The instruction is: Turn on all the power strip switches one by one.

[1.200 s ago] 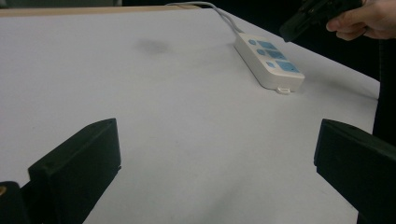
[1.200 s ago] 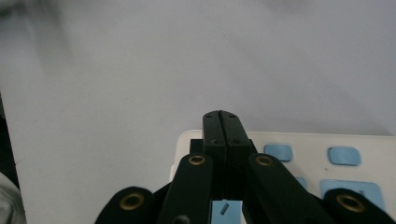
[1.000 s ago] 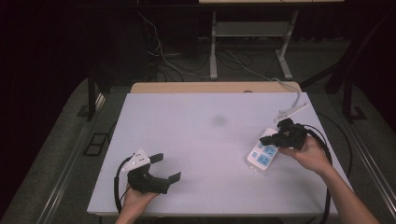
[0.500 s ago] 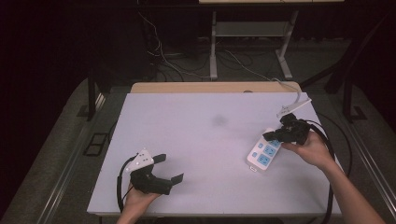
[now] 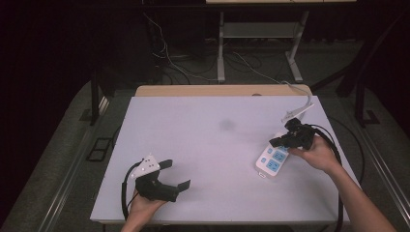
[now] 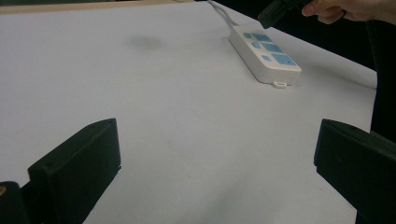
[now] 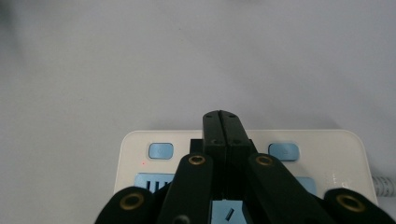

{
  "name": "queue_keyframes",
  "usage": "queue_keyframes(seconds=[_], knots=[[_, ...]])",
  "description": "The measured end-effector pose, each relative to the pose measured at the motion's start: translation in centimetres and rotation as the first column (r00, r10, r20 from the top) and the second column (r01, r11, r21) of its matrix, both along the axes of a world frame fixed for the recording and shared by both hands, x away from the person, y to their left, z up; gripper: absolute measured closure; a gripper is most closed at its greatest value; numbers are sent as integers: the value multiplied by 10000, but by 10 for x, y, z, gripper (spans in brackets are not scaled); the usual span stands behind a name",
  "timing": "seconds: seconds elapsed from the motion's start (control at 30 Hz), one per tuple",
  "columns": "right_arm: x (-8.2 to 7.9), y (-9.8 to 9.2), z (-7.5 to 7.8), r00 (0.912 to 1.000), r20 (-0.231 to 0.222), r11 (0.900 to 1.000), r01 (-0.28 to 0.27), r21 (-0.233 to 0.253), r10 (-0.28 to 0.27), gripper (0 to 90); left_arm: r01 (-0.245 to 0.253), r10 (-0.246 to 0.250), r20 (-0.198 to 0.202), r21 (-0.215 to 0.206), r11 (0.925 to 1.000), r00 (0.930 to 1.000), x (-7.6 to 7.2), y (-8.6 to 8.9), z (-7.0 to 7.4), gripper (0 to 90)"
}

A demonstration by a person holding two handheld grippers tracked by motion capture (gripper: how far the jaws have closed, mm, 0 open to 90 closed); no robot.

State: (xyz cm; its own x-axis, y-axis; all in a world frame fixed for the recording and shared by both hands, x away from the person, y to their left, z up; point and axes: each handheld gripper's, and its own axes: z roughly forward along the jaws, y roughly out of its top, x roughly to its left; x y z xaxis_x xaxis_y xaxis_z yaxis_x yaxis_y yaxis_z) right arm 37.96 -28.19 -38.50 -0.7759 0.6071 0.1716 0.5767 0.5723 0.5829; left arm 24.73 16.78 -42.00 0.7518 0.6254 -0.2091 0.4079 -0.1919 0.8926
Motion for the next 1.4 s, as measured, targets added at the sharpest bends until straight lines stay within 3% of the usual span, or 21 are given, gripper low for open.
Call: queue_keyframes(seconds=[0.83, 1.13, 1.4], knots=[[2, 10, -20, 9993, -317, 9979, -196, -613, 177, 900, -79, 79, 36, -25, 10000, 10000, -1, 2, 1, 0], [3, 11, -21, 9995, -274, 9984, -192, -534, 178, 900, -102, 102, 31, -19, 9999, 9999, -2, 3, 1, 0], [2, 13, -22, 9995, -214, 9968, -247, -757, 232, 900, -43, 43, 55, 37, 10000, 10000, -2, 2, 1, 0]])
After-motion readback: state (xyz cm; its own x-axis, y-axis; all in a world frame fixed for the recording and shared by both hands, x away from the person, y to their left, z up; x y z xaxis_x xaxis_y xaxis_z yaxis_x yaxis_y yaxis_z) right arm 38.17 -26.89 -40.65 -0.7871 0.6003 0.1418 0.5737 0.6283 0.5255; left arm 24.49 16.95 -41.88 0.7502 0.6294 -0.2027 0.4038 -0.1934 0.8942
